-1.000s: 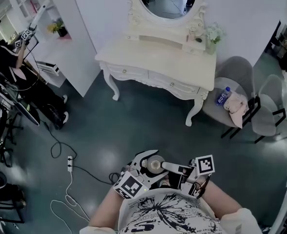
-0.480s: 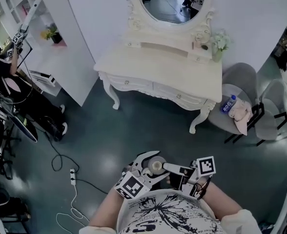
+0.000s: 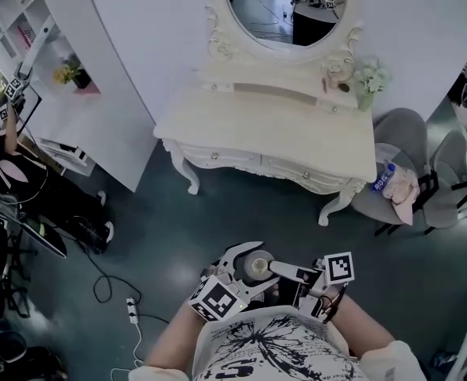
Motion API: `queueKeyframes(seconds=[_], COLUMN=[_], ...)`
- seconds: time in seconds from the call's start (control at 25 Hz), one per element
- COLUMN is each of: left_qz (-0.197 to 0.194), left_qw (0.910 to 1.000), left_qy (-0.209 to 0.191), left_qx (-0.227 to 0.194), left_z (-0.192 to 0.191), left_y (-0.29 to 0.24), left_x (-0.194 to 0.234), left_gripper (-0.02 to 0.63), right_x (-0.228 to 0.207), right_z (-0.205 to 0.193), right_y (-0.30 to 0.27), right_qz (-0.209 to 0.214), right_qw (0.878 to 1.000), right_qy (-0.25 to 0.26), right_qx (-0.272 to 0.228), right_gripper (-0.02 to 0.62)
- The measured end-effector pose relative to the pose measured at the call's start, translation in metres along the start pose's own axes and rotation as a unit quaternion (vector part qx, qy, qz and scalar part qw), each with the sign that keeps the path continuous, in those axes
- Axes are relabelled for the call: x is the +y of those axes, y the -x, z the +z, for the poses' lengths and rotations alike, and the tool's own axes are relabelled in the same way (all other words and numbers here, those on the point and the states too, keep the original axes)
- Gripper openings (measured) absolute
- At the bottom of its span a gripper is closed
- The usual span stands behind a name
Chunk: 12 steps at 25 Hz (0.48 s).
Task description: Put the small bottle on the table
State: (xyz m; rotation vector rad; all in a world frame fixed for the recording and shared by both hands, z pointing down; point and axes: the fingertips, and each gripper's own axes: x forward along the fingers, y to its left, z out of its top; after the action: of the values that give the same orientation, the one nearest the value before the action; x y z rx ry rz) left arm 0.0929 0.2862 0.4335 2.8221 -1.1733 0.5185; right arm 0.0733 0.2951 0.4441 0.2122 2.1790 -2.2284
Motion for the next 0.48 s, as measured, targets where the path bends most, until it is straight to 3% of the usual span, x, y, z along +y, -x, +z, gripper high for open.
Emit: queueKeyframes(seconds=[0.28, 0.48], left_qz=[-0.002, 0.010], left_qw=[1.0000, 0.9998], left_qy=[0.006, 0.012], left_qx=[0.007, 0.011], left_z=[-0.007, -0.005], left_y=[-0.025, -0.060], left_x=[0.057, 0.112], left_gripper=[0.350, 0.350], right_x=[-0.009, -0.015], right_z=[0.059, 0.123], right_y=[-0.020, -0.028], right_qz=[0.001, 0.002], right_qw=[1.000, 1.000], right_qy=[-0.007, -0.011], right_qx=[0.002, 0.012], right_gripper=[0.364, 0.364])
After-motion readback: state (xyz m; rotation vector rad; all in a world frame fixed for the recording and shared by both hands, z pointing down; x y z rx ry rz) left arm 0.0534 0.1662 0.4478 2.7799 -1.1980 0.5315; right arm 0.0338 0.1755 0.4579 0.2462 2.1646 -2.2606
